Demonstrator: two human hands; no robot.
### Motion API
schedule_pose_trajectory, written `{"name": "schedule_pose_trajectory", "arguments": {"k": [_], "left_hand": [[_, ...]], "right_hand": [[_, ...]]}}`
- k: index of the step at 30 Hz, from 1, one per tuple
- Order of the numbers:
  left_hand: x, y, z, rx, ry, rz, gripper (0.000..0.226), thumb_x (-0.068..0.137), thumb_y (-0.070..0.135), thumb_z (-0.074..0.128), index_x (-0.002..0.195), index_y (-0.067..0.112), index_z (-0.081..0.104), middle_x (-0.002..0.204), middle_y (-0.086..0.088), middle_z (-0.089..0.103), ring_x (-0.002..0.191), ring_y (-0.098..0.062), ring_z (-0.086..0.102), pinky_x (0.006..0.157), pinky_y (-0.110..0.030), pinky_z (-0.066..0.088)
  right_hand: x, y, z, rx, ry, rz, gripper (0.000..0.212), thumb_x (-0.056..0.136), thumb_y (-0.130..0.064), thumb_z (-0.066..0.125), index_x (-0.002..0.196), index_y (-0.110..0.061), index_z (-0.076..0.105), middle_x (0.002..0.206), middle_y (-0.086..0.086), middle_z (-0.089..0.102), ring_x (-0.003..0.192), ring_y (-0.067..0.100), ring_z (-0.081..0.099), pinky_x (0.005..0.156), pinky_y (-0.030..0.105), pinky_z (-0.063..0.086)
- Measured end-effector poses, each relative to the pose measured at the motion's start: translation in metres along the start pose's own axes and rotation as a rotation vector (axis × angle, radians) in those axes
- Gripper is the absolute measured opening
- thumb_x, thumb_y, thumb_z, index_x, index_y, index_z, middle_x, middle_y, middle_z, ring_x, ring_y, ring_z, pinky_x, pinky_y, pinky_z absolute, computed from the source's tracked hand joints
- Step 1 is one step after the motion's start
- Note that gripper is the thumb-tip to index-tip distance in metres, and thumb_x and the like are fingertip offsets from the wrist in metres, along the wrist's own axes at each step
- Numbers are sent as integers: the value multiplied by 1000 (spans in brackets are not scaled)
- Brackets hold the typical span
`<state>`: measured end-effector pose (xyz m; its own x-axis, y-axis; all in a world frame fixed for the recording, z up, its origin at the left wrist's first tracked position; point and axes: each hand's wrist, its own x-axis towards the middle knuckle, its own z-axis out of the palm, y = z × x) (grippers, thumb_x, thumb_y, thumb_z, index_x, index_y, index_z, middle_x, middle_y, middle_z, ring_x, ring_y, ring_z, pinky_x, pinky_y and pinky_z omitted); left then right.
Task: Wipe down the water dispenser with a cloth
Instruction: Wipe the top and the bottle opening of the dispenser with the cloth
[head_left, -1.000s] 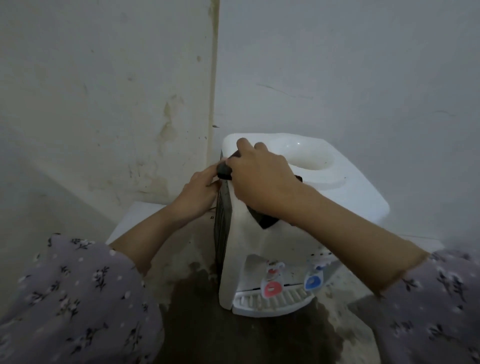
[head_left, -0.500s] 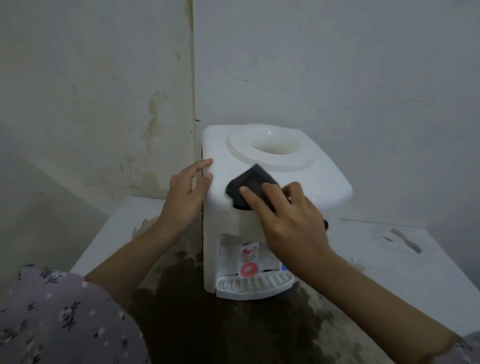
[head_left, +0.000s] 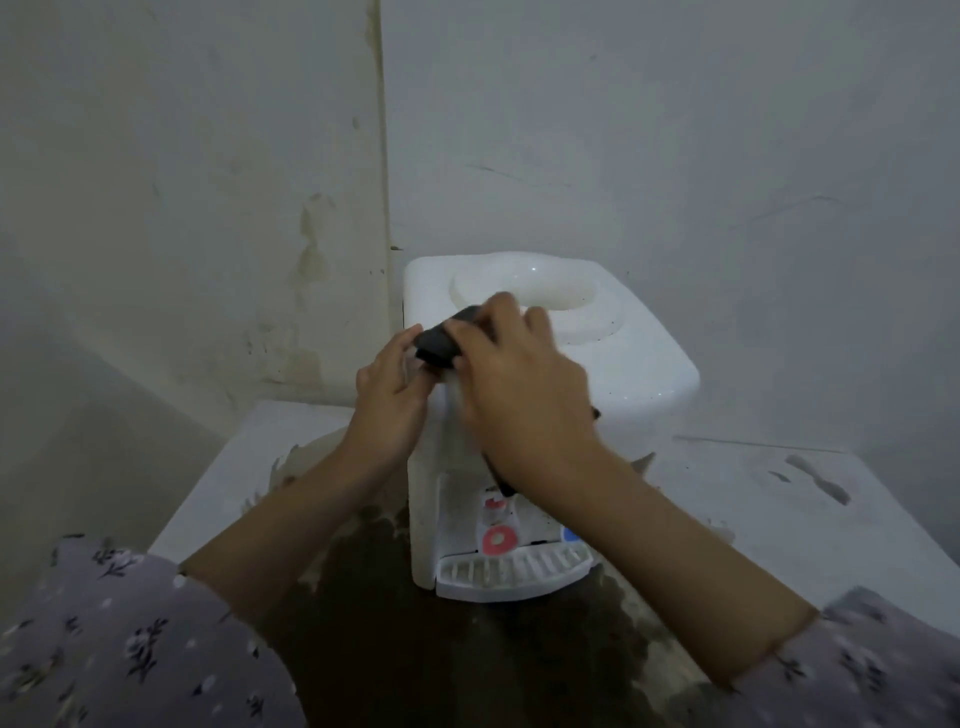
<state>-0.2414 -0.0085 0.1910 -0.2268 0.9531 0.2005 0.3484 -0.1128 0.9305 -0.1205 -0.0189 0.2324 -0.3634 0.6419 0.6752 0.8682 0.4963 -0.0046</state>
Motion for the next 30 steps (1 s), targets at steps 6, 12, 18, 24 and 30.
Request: {"name": "schedule_pose_trajectory", "arguments": {"k": [6,12,18,24,30], "left_hand": [[-5,-1,7,34,59,5,41,101,20,32,141,24,32,144,-5,34,135,-24,27,112,-48,26],[-9,7,2,123,66,1,43,99,26,35,142,26,31,146,-3,27,136,-22,22,112,-40,19],[-6,20,1,323,97,55,43,98,21,39,140,26,35,150,1,28,137,-18,15,112,-40,13],[-6,46,16,397,53,125,47,95,11,42,139,27,37,151,-4,23,140,-18,13,113,-36,9],[8,62,31,446,-14,111,53,92,4,42,139,29,38,154,-2,20,142,-15,8,113,-31,4]], "right_hand": [[-5,3,8,-108,-65,-53,29,64,-14,78,93,-9,71,87,8,69,79,30,60,44,24,37],[-18,43,-6,-140,-14,-32,27,67,-3,71,93,-10,70,83,4,68,73,30,57,46,21,21],[-27,73,-17,-175,-91,128,21,78,-5,66,98,-13,65,91,2,65,81,27,53,43,19,18],[-17,40,-10,34,-43,39,24,79,-13,68,102,-12,66,96,6,67,85,29,55,47,20,22],[-21,65,-4,-6,41,-11,22,70,-9,74,91,-11,70,81,5,68,73,28,56,47,23,24]]}}
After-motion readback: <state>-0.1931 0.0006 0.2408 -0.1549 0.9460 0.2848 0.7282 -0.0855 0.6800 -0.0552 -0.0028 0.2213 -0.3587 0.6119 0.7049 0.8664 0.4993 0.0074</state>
